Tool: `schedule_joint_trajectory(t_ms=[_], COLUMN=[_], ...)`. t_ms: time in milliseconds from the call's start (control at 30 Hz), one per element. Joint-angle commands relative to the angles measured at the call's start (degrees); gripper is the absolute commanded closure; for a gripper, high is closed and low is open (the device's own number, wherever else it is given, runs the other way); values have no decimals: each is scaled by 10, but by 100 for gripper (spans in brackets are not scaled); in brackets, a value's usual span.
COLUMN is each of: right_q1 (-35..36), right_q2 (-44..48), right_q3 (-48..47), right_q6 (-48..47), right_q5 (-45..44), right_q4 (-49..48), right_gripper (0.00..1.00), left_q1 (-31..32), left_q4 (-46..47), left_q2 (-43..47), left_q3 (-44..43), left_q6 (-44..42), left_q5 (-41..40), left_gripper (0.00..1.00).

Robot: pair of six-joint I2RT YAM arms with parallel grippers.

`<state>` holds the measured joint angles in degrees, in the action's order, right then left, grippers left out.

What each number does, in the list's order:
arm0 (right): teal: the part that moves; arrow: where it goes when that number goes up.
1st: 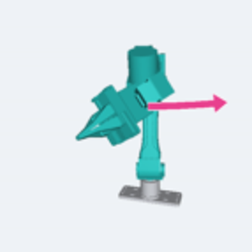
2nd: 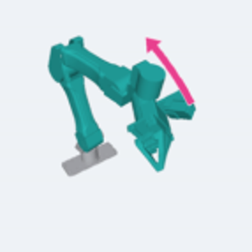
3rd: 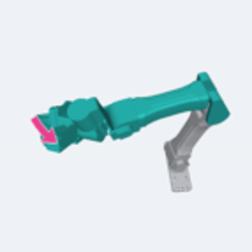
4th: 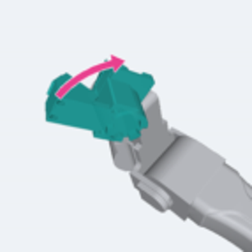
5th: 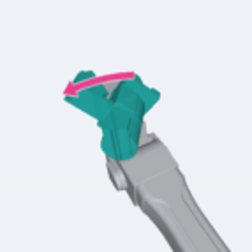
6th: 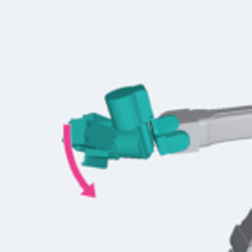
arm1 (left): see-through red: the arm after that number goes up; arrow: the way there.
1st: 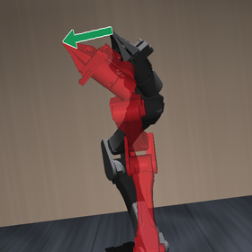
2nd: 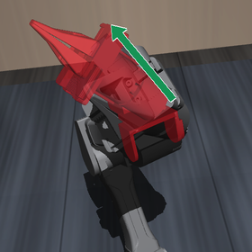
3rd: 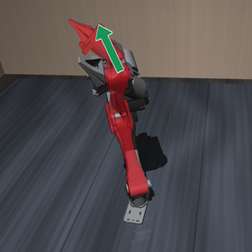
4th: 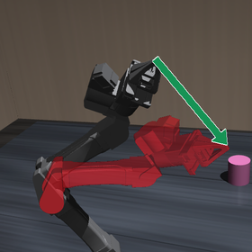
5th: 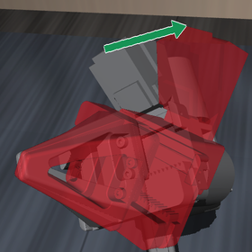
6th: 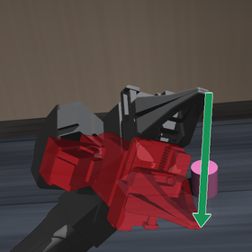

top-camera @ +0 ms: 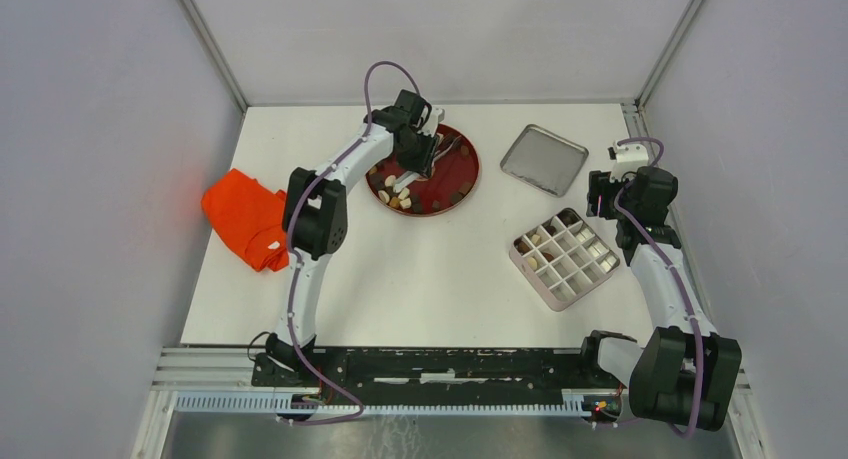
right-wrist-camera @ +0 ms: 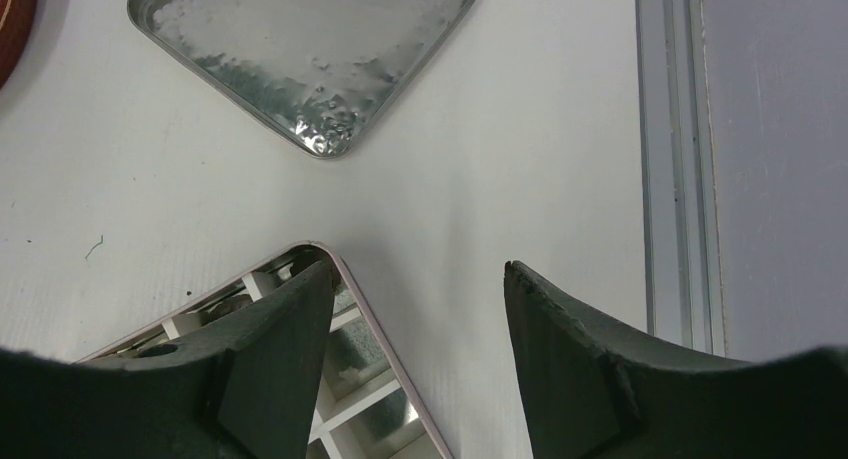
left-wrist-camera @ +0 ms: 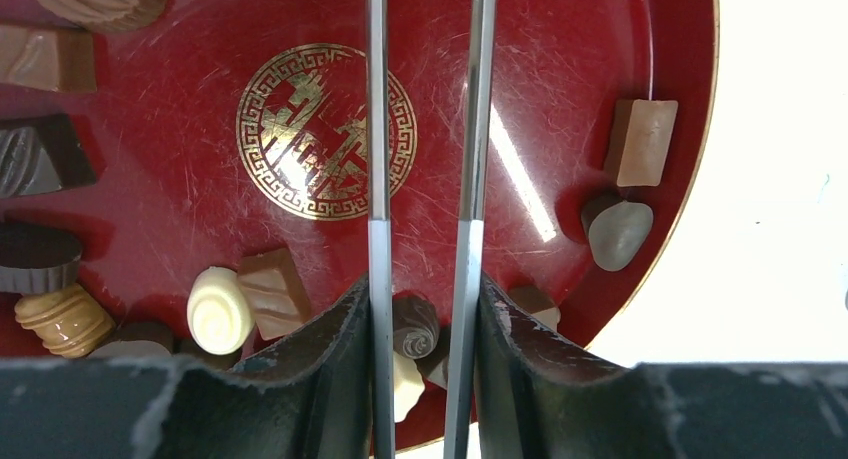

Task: Pack the chocolate
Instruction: Pick up the fake chocolate from the plate.

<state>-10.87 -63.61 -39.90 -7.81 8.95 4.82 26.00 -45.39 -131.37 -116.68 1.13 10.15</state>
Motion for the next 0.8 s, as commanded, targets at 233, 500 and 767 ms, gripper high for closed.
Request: schedule_joint_trajectory(t_ms=[233,500,767], right_q1=[2,2,2], right_q2=[-1,-1,0], right_q3=[-12,-12,-12], right_q6=[-4,-4,-5], right_q5=[-2,-1,-1], right_q4=[-9,-9,-9], right_gripper=[31,31,31], left_q1=[0,0,-1], left_q4=[6,7,10], left_q2=[-14,-30,-31], left_q3=[-43,-59,-62], left_q6=[-18,-13,2], left_q5=[-9,-7,-9], left_gripper=[55,55,60])
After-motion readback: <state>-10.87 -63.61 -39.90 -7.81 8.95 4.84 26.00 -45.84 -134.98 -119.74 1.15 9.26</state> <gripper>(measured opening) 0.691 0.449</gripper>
